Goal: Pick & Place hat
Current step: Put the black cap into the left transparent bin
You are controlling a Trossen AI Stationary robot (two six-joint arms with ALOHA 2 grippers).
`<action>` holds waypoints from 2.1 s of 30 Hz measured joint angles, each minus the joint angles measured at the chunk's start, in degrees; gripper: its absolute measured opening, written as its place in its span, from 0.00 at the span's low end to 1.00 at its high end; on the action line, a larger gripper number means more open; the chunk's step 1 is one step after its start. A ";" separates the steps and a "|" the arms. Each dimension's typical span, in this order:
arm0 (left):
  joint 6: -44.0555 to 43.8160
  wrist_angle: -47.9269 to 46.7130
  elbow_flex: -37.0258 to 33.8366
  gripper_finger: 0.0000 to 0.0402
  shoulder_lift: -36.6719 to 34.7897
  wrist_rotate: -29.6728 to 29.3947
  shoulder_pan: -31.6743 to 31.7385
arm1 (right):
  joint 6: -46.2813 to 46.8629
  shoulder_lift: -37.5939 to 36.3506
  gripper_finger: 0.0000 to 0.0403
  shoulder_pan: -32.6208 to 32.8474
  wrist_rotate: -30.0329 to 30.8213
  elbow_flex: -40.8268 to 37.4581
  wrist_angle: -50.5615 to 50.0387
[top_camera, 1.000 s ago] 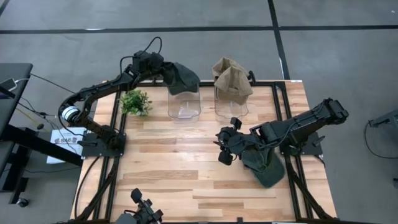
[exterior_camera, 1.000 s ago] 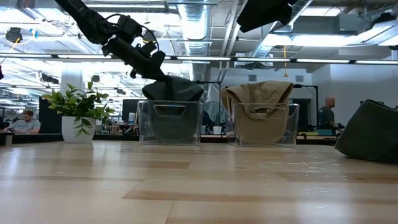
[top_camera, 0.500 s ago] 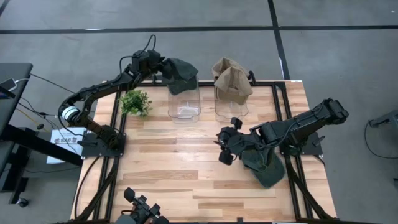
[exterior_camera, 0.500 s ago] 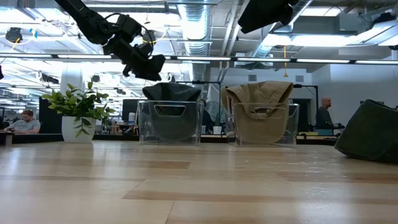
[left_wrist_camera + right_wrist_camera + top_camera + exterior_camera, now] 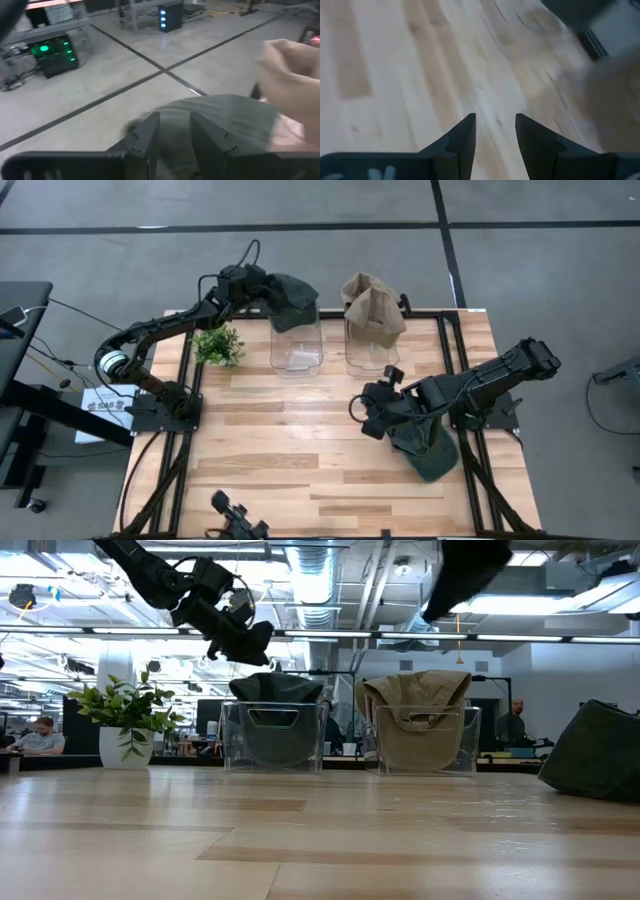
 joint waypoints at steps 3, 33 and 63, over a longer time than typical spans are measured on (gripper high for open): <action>0.44 0.05 0.00 0.25 0.00 -0.03 -3.40 | 5.49 0.00 0.32 0.96 2.20 0.00 -6.44; -10.88 6.50 -14.41 0.25 -0.02 0.02 -52.88 | 65.95 20.99 0.23 36.01 -0.68 2.58 -11.39; -10.31 2.12 -15.15 0.25 -0.02 0.04 -62.64 | 72.62 25.79 0.23 30.20 -22.93 12.81 -26.45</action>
